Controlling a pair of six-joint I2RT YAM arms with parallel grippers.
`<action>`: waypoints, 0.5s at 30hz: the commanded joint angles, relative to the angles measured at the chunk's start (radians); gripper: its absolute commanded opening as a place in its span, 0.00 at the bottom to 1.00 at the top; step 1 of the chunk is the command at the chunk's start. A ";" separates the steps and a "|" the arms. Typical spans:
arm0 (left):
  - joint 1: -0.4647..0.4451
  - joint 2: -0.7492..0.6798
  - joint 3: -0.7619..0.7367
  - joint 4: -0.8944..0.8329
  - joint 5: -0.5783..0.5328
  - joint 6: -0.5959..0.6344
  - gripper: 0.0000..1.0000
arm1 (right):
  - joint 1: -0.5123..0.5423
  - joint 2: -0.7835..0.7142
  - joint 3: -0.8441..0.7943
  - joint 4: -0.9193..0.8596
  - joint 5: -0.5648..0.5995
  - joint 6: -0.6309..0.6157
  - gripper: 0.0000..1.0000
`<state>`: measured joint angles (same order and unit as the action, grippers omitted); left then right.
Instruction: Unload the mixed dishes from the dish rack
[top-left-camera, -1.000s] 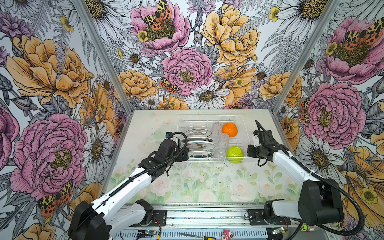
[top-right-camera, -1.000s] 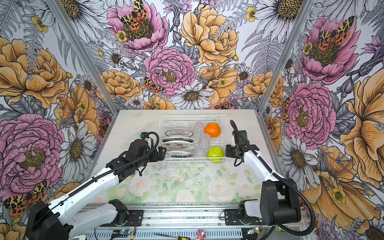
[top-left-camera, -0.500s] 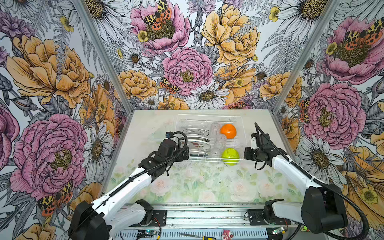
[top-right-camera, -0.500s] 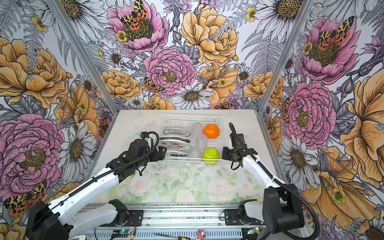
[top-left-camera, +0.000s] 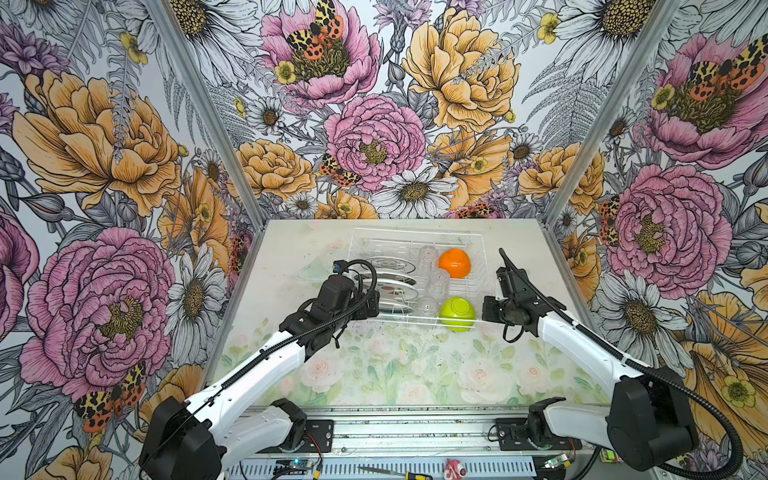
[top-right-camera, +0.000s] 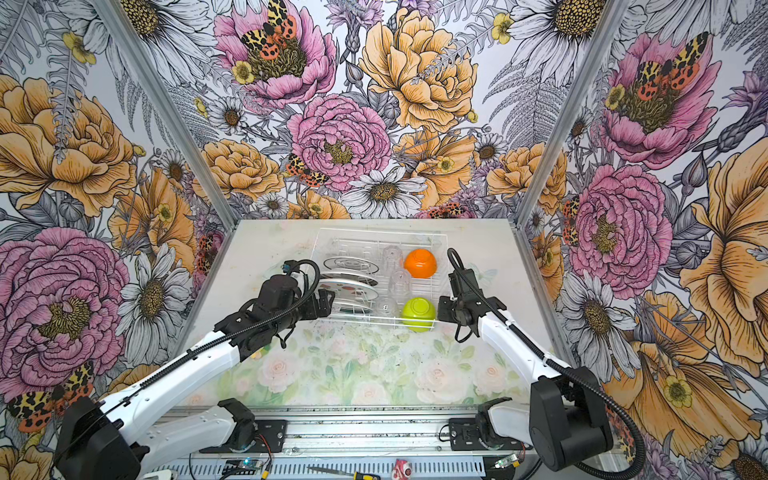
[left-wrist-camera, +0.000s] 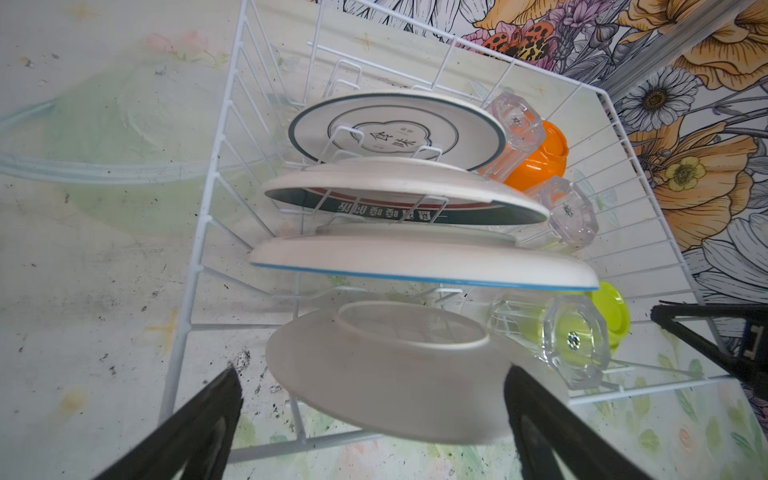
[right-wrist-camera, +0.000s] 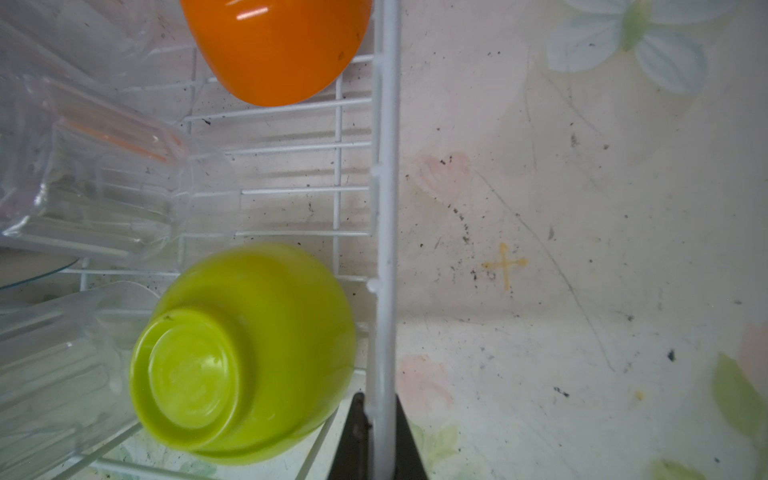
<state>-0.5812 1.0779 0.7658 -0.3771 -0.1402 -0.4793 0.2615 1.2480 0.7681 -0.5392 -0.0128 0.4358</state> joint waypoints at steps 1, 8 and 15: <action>0.001 -0.012 0.030 0.007 -0.010 0.018 0.99 | 0.034 -0.040 -0.030 -0.078 0.094 -0.141 0.00; 0.001 -0.018 0.041 -0.003 -0.021 0.021 0.99 | 0.057 -0.101 -0.043 -0.072 0.066 -0.168 0.00; 0.000 -0.022 0.041 -0.012 -0.014 0.020 0.99 | 0.092 -0.075 -0.039 -0.058 0.054 -0.188 0.00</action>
<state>-0.5812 1.0756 0.7872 -0.3805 -0.1413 -0.4717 0.3023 1.1767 0.7273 -0.5724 0.0017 0.4515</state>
